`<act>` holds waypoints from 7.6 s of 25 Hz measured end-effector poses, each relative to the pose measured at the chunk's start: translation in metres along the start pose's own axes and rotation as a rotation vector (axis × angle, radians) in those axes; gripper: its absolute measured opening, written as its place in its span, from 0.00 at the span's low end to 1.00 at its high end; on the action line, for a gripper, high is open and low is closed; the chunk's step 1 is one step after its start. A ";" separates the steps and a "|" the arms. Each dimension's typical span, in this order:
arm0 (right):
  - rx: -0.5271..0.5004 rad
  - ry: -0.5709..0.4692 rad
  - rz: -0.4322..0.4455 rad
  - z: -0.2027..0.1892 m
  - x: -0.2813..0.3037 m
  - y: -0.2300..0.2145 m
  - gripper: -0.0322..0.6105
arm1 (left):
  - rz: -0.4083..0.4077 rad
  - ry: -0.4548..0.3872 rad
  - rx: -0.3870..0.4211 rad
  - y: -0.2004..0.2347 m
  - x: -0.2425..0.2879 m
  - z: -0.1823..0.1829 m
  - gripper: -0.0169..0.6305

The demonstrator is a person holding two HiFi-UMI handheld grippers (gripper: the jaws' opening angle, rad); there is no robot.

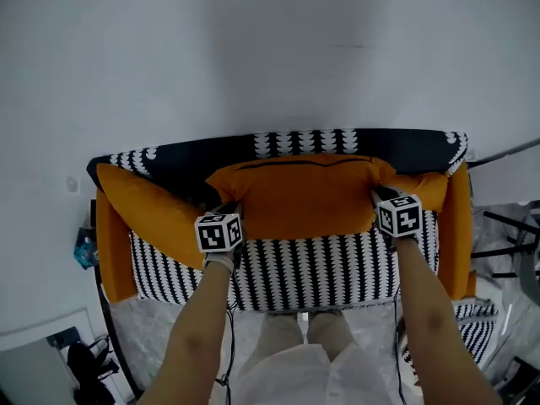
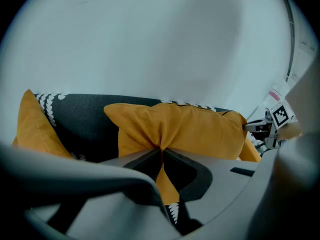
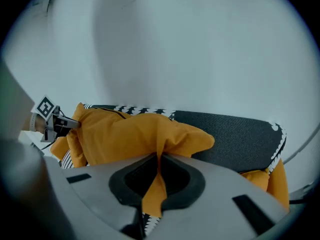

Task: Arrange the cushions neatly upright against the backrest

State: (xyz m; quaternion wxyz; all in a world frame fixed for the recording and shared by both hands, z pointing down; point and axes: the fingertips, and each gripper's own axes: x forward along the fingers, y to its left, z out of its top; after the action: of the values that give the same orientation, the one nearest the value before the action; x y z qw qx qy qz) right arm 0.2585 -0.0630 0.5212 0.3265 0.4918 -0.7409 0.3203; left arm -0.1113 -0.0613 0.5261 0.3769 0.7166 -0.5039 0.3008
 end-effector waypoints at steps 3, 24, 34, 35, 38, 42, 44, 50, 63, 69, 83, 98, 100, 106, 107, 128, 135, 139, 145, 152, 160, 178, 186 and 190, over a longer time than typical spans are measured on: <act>0.037 -0.036 -0.026 0.002 0.012 -0.005 0.10 | 0.002 0.004 -0.014 0.006 0.015 0.004 0.09; 0.136 -0.116 -0.084 -0.013 -0.052 0.023 0.32 | -0.023 -0.166 -0.111 -0.026 -0.050 0.011 0.33; 0.191 -0.167 0.083 -0.037 -0.116 0.094 0.29 | -0.111 -0.285 -0.195 -0.077 -0.140 -0.027 0.26; 0.188 -0.173 0.108 -0.037 -0.121 0.100 0.28 | -0.122 -0.310 -0.201 -0.082 -0.151 -0.029 0.26; 0.138 -0.171 0.184 -0.044 -0.139 0.121 0.26 | -0.130 -0.365 -0.226 -0.092 -0.184 -0.042 0.26; 0.050 -0.148 0.288 -0.060 -0.161 0.150 0.15 | -0.113 -0.415 -0.243 -0.100 -0.224 -0.061 0.20; -0.001 -0.148 0.318 -0.064 -0.166 0.161 0.09 | -0.098 -0.447 -0.257 -0.100 -0.243 -0.070 0.17; -0.069 -0.135 0.413 -0.055 -0.163 0.214 0.08 | -0.035 -0.526 -0.347 -0.067 -0.291 -0.104 0.13; -0.075 -0.138 0.568 -0.034 -0.138 0.450 0.08 | 0.124 -0.627 -0.531 0.113 -0.431 -0.242 0.12; -0.043 -0.152 0.594 -0.041 -0.124 0.551 0.08 | 0.193 -0.655 -0.564 0.191 -0.492 -0.308 0.12; -0.068 -0.132 0.547 -0.020 -0.091 0.607 0.08 | 0.156 -0.689 -0.536 0.274 -0.522 -0.296 0.12; 0.036 -0.198 0.411 0.077 0.011 0.564 0.08 | 0.050 -0.514 -0.293 0.351 -0.420 -0.108 0.12; 0.009 -0.202 0.396 0.086 0.017 0.558 0.08 | 0.031 -0.498 -0.267 0.356 -0.404 -0.086 0.12; 0.042 -0.208 0.324 0.089 0.027 0.534 0.09 | -0.060 -0.359 -0.104 0.365 -0.345 -0.048 0.13; 0.056 -0.203 0.306 0.087 0.031 0.530 0.11 | -0.078 -0.335 -0.072 0.370 -0.333 -0.042 0.13; 0.431 -0.040 -0.105 0.027 0.101 0.489 0.33 | -0.019 -0.065 0.202 0.519 -0.173 0.079 0.45; 0.570 0.035 -0.139 0.001 0.120 0.476 0.38 | 0.003 -0.009 0.237 0.540 -0.137 0.090 0.48; 0.626 0.044 -0.111 -0.003 0.134 0.471 0.39 | 0.023 0.028 0.228 0.548 -0.118 0.091 0.49; 0.662 0.056 -0.076 -0.002 0.150 0.468 0.37 | 0.007 0.061 0.235 0.550 -0.094 0.088 0.50; 0.632 0.074 -0.063 0.000 0.159 0.477 0.18 | -0.038 0.106 0.231 0.540 -0.085 0.075 0.31; 0.505 0.123 -0.028 0.015 0.150 0.496 0.11 | 0.056 0.080 0.191 0.543 -0.115 0.058 0.21; 0.285 0.049 -0.035 0.140 0.171 0.467 0.11 | 0.129 0.033 -0.083 0.570 -0.181 0.044 0.22; 0.323 0.064 -0.064 0.143 0.188 0.459 0.14 | 0.151 0.096 -0.065 0.578 -0.160 0.057 0.26; 0.311 0.065 -0.067 0.141 0.182 0.459 0.16 | 0.138 0.095 -0.060 0.579 -0.166 0.057 0.30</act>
State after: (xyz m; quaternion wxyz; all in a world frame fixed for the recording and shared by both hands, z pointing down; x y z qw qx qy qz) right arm -0.2512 -0.1270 0.5137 0.2807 0.5501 -0.6548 0.4357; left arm -0.7092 -0.1475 0.4982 0.4002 0.6534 -0.5425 0.3445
